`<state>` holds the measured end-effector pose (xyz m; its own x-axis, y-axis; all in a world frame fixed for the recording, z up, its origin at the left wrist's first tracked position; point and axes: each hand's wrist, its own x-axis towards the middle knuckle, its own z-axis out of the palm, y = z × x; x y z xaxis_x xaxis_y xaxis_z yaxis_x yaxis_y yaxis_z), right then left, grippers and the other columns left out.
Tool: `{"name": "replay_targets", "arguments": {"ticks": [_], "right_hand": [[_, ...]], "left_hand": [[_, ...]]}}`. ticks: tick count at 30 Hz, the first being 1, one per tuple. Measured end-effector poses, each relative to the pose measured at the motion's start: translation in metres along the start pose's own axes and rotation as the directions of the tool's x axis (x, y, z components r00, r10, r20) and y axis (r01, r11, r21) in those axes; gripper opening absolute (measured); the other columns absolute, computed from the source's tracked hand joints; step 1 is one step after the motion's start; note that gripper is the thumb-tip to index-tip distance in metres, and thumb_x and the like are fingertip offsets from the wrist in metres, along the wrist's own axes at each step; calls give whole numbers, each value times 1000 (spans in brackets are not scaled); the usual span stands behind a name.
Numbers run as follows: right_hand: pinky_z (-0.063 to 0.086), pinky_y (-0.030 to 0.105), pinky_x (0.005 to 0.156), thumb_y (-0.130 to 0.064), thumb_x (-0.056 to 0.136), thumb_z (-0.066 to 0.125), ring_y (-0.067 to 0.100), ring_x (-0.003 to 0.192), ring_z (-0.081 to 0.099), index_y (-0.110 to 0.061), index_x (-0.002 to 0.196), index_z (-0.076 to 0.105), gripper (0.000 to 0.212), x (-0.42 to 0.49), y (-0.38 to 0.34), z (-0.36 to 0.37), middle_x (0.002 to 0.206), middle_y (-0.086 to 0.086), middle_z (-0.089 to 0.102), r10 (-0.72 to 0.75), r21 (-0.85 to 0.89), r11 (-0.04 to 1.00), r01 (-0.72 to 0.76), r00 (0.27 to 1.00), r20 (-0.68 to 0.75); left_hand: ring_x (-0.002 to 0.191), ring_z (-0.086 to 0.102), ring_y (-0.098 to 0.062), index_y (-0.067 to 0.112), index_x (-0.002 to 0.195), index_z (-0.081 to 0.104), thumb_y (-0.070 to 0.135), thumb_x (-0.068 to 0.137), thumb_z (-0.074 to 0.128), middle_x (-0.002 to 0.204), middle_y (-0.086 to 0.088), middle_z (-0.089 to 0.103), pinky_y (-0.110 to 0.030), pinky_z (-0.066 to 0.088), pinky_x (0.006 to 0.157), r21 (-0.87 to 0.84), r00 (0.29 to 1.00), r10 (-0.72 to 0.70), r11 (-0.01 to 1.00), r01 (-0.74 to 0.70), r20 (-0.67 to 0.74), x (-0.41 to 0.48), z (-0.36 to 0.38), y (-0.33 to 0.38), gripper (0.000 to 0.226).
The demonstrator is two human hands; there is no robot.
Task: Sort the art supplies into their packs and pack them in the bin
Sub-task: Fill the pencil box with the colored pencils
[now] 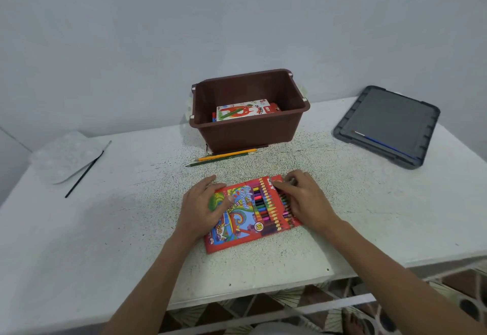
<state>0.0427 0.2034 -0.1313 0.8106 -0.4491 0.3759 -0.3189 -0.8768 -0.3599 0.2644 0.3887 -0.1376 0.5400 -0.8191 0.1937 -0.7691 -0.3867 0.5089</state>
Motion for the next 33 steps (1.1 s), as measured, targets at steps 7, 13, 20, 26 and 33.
{"name": "replay_targets", "arguments": {"ticks": [7, 13, 20, 26, 33], "right_hand": [[48, 33, 73, -35, 90, 37, 19, 90, 50, -12, 125, 62, 49, -1, -3, -2, 106, 4, 60, -17, -23, 1000, 17, 1000, 20], [47, 33, 74, -29, 89, 49, 19, 93, 49, -12, 124, 63, 42, -1, 0, -1, 110, 7, 58, -29, -26, 999, 29, 999, 21], [48, 34, 76, -24, 87, 56, 19, 95, 49, -13, 126, 61, 40, -2, 0, 0, 111, 7, 58, -30, -31, 999, 30, 999, 12], [47, 33, 76, -33, 91, 42, 19, 93, 50, -13, 124, 62, 44, -2, -3, -2, 110, 6, 59, -16, -11, 1000, 17, 1000, 21], [46, 31, 77, -37, 92, 37, 19, 93, 51, -13, 125, 62, 48, 0, -3, -2, 111, 4, 61, -8, -1, 1000, 8, 1000, 16]], "left_hand": [[124, 51, -15, 27, 121, 64, 72, 84, 40, 138, 3, 56, -53, 41, 104, -73, 999, -10, 997, 7, -40, 6, 1, -4, 63], [134, 42, -24, 20, 131, 60, 60, 90, 36, 148, -5, 46, -53, 28, 110, 83, 996, -32, 996, 40, -87, 19, -4, -4, 62], [142, 29, -28, 21, 150, 34, 67, 88, 15, 156, -8, 33, -51, 16, 114, 292, 992, -104, 953, 80, 69, 38, -16, -6, 80], [107, 52, -34, 11, 133, 56, 28, 96, 53, 116, -15, 55, -51, 39, 92, 339, 991, -16, 939, 59, -129, 39, -16, -7, 41], [95, 59, -31, 16, 101, 72, 18, 89, 65, 99, -7, 65, -45, 42, 84, 342, 991, 13, 939, 33, -132, 40, -19, 0, 13]]}}
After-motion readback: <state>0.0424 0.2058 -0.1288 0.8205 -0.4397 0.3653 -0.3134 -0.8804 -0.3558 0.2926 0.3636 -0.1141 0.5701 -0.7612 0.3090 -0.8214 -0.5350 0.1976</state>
